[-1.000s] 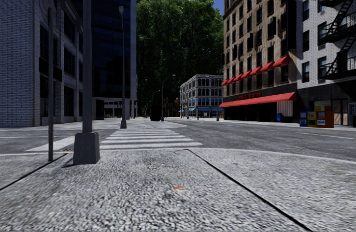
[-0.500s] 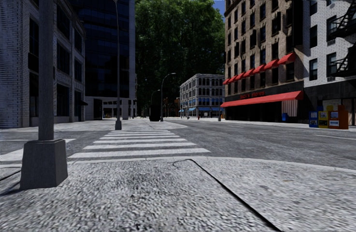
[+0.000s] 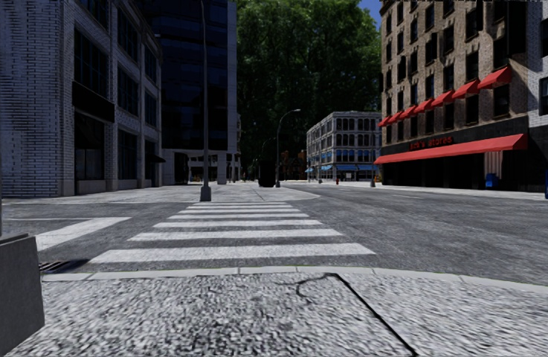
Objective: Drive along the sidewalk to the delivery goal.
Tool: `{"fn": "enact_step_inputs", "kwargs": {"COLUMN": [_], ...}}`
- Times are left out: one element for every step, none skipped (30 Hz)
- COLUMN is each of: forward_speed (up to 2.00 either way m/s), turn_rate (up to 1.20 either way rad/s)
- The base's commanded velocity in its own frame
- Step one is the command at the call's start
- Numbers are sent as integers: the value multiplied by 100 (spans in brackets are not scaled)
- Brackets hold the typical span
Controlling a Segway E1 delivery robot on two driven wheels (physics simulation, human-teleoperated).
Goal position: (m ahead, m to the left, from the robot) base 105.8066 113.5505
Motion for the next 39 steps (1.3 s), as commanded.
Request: {"fn": "enact_step_inputs", "kwargs": {"forward_speed": [200, 200, 200, 200, 200, 200, 200, 200, 200, 200, 200, 200, 200, 200, 200, 200, 200, 200, 200, 200, 200, 200, 200, 200, 200, 200, 200, 200, 200, 200, 200, 200, 200, 200, 200, 200, 200, 200, 200], "turn_rate": [14, 14, 1, 0, 0, 0, 0, 0, 0, 0, 0, 0, 0, 0, 0, 0, 0, 0, 40, 67, 83, 87, 87, 42, 2, 0, 0, 0, 0, 0, 0, 0, 0, 0, 0, 0, 0, 0, 0]}}
